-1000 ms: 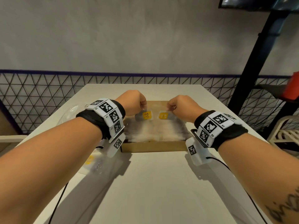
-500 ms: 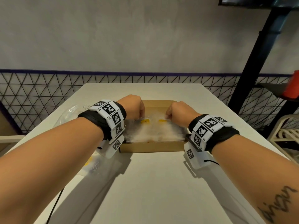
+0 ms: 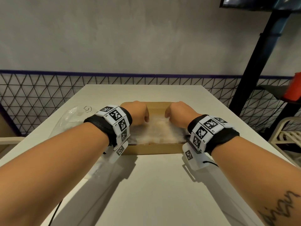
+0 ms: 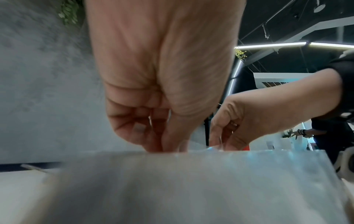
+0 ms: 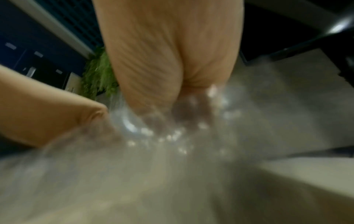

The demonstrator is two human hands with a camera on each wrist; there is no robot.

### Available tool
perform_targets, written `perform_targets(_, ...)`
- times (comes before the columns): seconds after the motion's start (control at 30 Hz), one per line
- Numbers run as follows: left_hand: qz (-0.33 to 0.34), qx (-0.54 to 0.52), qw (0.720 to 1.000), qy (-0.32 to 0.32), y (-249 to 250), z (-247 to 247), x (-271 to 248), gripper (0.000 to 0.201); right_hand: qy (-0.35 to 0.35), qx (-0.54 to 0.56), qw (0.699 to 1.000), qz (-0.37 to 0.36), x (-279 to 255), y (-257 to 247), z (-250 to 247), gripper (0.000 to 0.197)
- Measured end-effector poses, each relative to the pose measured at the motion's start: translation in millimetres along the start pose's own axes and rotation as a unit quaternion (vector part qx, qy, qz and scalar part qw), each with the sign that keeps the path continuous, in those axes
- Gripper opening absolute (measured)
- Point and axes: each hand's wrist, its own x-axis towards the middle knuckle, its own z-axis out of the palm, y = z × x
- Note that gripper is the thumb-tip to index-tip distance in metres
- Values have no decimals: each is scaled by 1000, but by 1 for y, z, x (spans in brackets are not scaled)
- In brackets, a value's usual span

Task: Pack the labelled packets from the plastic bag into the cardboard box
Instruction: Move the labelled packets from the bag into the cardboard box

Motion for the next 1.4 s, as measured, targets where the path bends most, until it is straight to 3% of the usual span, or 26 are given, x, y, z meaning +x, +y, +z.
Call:
perform_targets(0.27, -7, 14, 1000, -8, -4, -2, -6, 29, -33, 55, 998, 28, -4, 3, 3, 28)
perform_targets(0.4, -11, -1, 1000, -12, -5, -2, -8, 31, -27, 81, 996, 29, -5, 5, 2, 24)
perform_targets(0.5, -10, -36, 999, 23, -4, -6, -12, 24, 4, 89, 995, 36, -6, 6, -2, 20)
perform_targets(0.6, -4, -54, 996, 73, -1, -14, -18, 31, -6, 100, 994, 37, -9, 5, -6, 47)
perform_targets(0.63, -4, -36, 998, 48, 0, -15, -19, 45, -43, 90, 995, 26, -12, 3, -6, 61)
perform_targets(0.7, -2, 25, 997, -69, 4, -11, -24, 73, -132, 68, 989, 8, -19, -3, 0, 76)
perform_targets(0.77, -17, 52, 983, -173, 10, -2, -30, 86, -194, 53, 980, 15, -22, -7, 10, 79)
perform_targets(0.8, -29, 41, 980, -193, 12, 2, -32, 90, -206, 44, 977, 19, -23, -9, 14, 79)
perform_targets(1.0, -63, -85, 960, -259, 10, -1, -37, 120, -217, 16, 976, 33, -19, -10, 17, 77)
perform_targets(1.07, -54, -39, 962, -264, 6, 0, -35, 129, -220, 19, 975, 34, -20, -11, 13, 79)
perform_targets(1.17, -53, 63, 969, -235, 5, 7, -34, 118, -226, 33, 973, 30, -24, -12, 10, 83)
perform_targets(1.4, -29, 72, 975, -208, 5, 10, -35, 97, -196, -19, 980, 8, -20, -12, 18, 88)
